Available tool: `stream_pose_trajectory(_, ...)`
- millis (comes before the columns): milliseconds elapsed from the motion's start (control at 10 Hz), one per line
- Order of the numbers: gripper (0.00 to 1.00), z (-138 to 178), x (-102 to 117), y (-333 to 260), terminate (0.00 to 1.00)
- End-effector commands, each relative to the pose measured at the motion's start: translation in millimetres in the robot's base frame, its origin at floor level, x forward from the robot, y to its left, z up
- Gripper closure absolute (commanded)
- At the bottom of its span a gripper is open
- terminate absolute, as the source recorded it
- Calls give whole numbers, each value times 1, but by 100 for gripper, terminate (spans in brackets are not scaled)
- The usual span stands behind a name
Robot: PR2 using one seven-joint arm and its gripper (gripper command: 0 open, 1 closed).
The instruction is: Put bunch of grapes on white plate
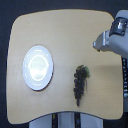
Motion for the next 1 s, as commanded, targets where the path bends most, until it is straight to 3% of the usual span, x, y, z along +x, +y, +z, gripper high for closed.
stream_pose_trajectory(0, 0, -18, -32, 66, 0)
stream_pose_trajectory(400, 0, -56, -49, 94, 0)
stream_pose_trajectory(900, 0, -97, -50, 102, 0)
